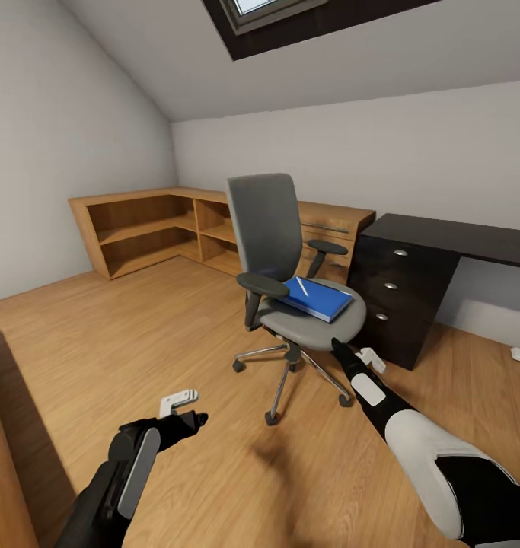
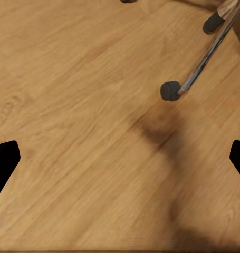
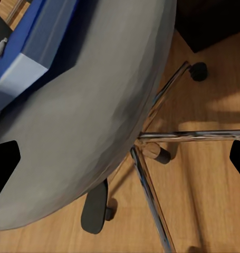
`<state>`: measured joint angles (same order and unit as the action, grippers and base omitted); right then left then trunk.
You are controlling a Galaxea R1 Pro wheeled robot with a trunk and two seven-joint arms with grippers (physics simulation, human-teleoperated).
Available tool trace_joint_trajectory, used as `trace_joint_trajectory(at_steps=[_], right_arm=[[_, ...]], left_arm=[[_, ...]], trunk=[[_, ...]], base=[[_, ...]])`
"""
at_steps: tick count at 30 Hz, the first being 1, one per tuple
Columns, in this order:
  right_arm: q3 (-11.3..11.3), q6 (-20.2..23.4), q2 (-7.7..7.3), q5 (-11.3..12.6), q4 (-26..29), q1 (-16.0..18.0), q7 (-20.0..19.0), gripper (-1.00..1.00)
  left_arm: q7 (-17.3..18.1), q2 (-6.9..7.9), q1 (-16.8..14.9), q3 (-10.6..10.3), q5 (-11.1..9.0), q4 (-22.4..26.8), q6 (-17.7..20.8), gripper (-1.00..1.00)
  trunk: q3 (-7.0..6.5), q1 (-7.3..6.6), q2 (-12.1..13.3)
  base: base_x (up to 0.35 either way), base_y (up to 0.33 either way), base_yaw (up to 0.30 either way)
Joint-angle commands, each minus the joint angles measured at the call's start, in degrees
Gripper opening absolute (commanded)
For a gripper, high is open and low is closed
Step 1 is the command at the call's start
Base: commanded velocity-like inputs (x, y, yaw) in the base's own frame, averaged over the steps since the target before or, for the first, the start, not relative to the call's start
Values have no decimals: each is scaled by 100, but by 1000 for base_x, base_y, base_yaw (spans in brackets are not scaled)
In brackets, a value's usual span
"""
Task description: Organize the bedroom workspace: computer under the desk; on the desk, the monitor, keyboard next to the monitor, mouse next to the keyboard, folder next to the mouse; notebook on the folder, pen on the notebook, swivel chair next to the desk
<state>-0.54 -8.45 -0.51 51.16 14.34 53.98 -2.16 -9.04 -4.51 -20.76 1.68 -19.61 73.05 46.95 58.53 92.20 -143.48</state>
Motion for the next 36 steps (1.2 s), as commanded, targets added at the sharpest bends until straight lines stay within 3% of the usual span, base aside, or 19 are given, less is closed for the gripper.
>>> trace_joint_trajectory(at_steps=[1,36], right_arm=[[-7,-18,-1,50,-7,5,-22,100],[19,10,-75,65,-27,0,12,100]], left_arm=[[-45,-3,-4,8,-60,-14,25,100],[-28,-6,-7,-32,-59,-190,9,100]], trunk=[[5,-1,-2],[5,-1,-2]], base=[[0,0,0],[198,-62,0]])
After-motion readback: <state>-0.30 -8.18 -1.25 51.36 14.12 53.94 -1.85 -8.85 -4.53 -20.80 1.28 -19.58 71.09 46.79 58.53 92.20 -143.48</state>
